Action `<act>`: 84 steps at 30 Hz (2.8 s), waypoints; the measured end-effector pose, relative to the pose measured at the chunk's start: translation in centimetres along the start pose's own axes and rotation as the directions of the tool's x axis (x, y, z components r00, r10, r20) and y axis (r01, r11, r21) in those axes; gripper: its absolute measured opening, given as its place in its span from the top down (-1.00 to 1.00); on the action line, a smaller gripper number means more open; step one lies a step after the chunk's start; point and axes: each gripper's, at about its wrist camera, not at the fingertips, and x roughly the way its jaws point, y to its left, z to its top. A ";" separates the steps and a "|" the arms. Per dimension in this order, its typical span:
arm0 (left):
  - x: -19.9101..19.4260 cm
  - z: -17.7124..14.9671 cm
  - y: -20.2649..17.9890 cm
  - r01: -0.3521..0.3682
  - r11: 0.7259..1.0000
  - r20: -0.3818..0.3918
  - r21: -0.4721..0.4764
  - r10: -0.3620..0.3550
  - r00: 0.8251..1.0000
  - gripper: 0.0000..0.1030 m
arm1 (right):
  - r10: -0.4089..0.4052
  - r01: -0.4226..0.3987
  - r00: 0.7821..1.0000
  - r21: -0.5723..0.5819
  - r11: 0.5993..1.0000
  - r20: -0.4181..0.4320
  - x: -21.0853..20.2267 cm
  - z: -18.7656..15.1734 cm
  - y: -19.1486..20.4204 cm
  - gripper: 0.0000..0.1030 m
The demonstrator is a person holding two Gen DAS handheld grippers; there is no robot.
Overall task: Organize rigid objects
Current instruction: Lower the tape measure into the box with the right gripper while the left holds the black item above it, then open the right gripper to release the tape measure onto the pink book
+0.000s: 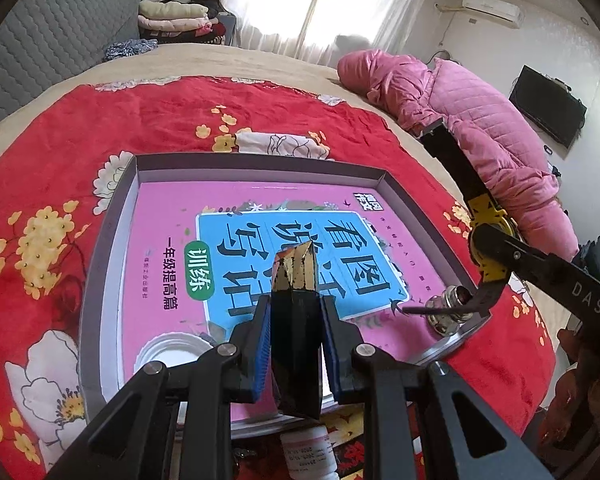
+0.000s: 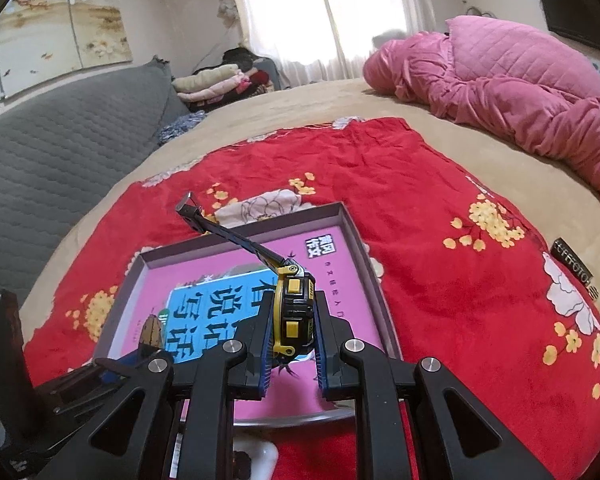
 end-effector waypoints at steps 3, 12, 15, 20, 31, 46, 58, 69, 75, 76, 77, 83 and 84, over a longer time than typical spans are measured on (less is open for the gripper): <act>0.3 0.0 0.3 -0.001 1.000 -0.007 -0.006 0.001 1.000 0.55 | -0.016 0.016 1.000 -0.002 1.000 -0.004 0.3 -0.1 -0.1 0.66; 0.9 -0.2 1.6 0.012 0.998 -0.038 -0.055 -0.014 0.999 0.55 | -0.026 0.024 0.999 -0.048 0.999 -0.028 1.1 -0.8 0.7 0.66; 0.9 -0.4 1.6 0.011 0.998 -0.040 -0.054 -0.013 0.999 0.55 | -0.029 0.027 0.999 -0.049 0.998 -0.040 1.4 -1.1 0.7 0.66; 1.1 -0.5 1.9 0.000 0.999 -0.052 -0.053 -0.002 0.999 0.55 | -0.033 0.030 0.997 -0.053 0.998 -0.071 2.2 -1.6 0.8 0.66; 1.0 -0.5 2.1 -0.008 0.999 -0.057 -0.049 0.005 0.998 0.55 | -0.011 0.000 0.993 -0.091 0.996 -0.120 3.9 -3.4 2.6 0.66; 1.1 -0.5 1.7 -0.013 1.000 -0.057 -0.026 0.011 0.998 0.55 | -0.140 0.101 0.979 -0.241 0.965 -0.150 4.9 -4.2 3.4 0.66; 1.8 -0.6 1.4 -0.010 1.000 -0.077 -0.004 0.009 0.997 0.55 | -0.138 0.100 0.977 -0.226 0.969 -0.162 4.7 -4.2 2.9 0.61; 1.9 -0.6 1.5 -0.002 1.000 -0.081 -0.008 0.001 0.997 0.55 | -0.130 0.093 0.979 -0.223 0.970 -0.158 4.2 -4.3 2.9 0.55; 2.0 -0.7 1.2 -0.014 1.000 -0.078 0.007 0.015 0.997 0.54 | -0.105 0.073 0.986 -0.237 0.969 -0.126 3.3 -4.0 3.3 0.50; 2.0 -0.7 1.3 -0.012 1.000 -0.078 0.005 0.012 0.997 0.54 | -0.103 0.070 0.986 -0.245 0.967 -0.127 3.2 -4.0 3.3 0.50; 2.0 -0.7 1.3 -0.009 1.000 -0.079 0.002 0.009 0.997 0.54 | -0.098 0.064 0.987 -0.254 0.965 -0.124 3.0 -4.0 3.3 0.50; 2.0 -0.7 1.2 -0.005 1.000 -0.086 0.003 0.005 0.996 0.54 | -0.089 0.059 0.991 -0.264 0.963 -0.102 1.8 -4.1 2.9 0.47; 1.9 -0.7 1.2 -0.004 1.000 -0.087 0.001 0.004 0.996 0.54 | -0.086 0.056 0.991 -0.263 0.963 -0.101 1.6 -4.1 2.8 0.46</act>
